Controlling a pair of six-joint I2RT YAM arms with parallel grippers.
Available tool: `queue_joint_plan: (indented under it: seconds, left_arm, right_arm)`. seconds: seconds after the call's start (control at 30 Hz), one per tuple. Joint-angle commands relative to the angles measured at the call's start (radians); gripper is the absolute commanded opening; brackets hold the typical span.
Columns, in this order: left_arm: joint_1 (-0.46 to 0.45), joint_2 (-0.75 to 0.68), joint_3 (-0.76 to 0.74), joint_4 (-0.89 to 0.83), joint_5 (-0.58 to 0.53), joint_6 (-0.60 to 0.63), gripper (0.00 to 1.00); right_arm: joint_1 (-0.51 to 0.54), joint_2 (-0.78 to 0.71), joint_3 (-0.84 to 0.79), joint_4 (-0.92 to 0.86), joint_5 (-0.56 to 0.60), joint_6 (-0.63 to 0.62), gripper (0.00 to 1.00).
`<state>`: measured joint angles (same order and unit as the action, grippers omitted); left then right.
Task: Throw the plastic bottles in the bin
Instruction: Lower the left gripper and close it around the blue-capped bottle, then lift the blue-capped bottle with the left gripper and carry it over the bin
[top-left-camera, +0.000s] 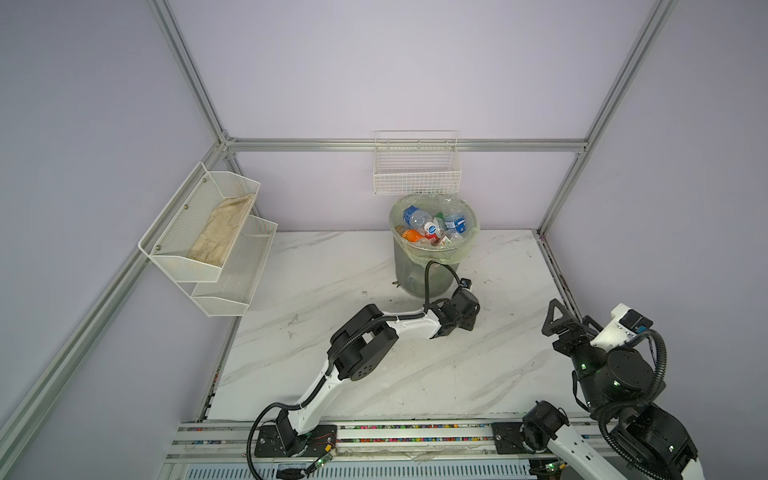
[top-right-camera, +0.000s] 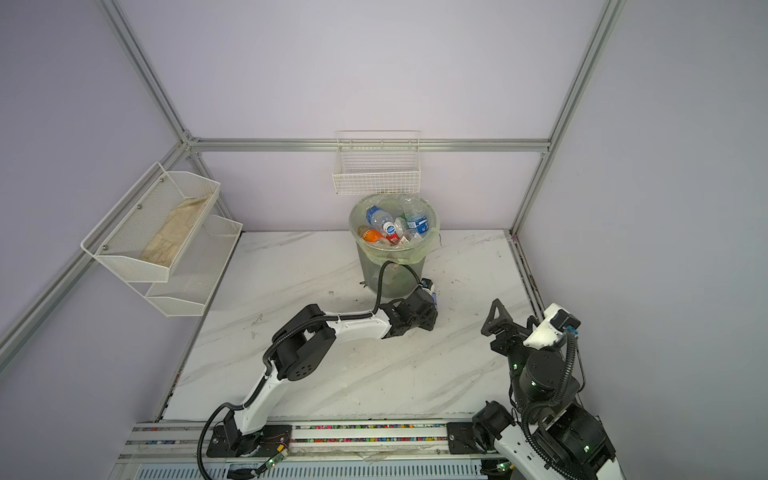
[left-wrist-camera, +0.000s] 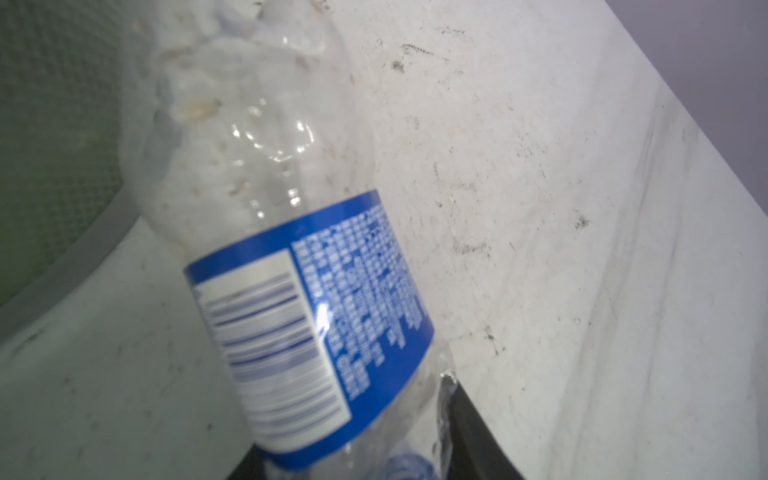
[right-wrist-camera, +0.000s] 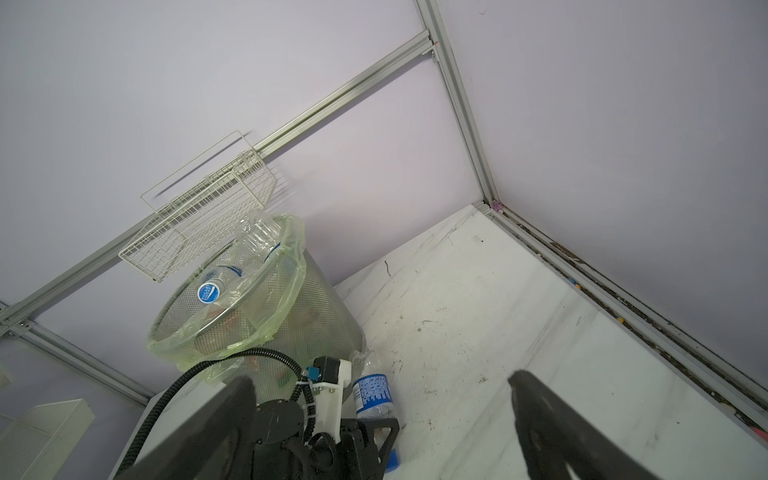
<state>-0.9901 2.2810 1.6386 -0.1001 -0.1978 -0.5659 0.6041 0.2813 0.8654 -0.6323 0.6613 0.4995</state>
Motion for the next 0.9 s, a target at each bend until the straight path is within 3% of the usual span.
queue_joint_plan:
  seconds: [0.0,0.3,0.57,0.87]
  left_arm:
    - [-0.028,-0.116,-0.087,0.013,-0.045,0.003,0.29]
    - [-0.124,-0.349,-0.339,0.084,-0.163,0.098,0.27]
    - [-0.199,-0.643,-0.57,0.2,-0.278,0.246,0.27]
    - [-0.213,-0.966,-0.707,0.29,-0.373,0.377,0.27]
  right_arm:
    - [-0.003,0.002,-0.009,0.011,0.009,-0.01,0.97]
    - [-0.002,-0.008,-0.011,0.008,0.017,-0.004,0.97]
    - [-0.002,-0.015,-0.013,0.005,0.027,0.004,0.97]
    - [-0.003,-0.012,-0.007,-0.009,0.017,0.023,0.97]
